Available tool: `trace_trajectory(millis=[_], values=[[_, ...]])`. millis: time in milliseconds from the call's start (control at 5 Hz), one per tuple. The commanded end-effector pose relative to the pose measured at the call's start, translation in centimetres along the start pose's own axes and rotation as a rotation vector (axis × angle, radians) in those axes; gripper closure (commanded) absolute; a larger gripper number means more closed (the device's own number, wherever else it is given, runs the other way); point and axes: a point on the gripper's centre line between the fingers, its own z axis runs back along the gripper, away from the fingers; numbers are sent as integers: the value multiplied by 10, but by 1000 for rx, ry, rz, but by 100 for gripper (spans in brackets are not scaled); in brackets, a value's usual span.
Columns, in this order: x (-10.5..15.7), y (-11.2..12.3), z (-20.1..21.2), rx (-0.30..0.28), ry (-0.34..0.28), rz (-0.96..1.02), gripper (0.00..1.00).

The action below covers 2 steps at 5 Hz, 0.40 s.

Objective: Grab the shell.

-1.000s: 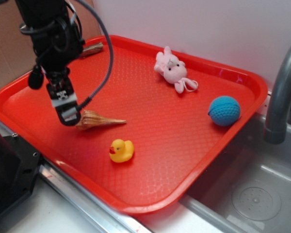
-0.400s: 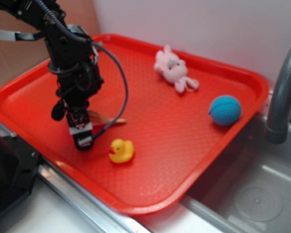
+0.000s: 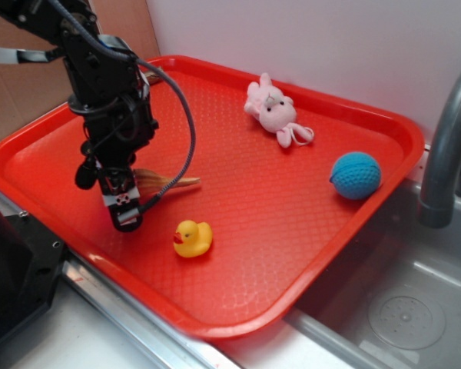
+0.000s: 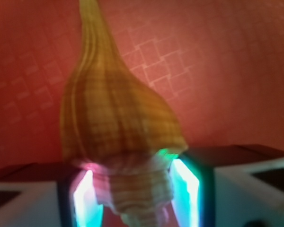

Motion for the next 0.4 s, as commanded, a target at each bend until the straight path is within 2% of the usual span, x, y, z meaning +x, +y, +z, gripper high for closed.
trace_trajectory(millis=[0,200], values=[[0,22,99,17,-62,260,100],[-7,36,140,31,-63,429,100]])
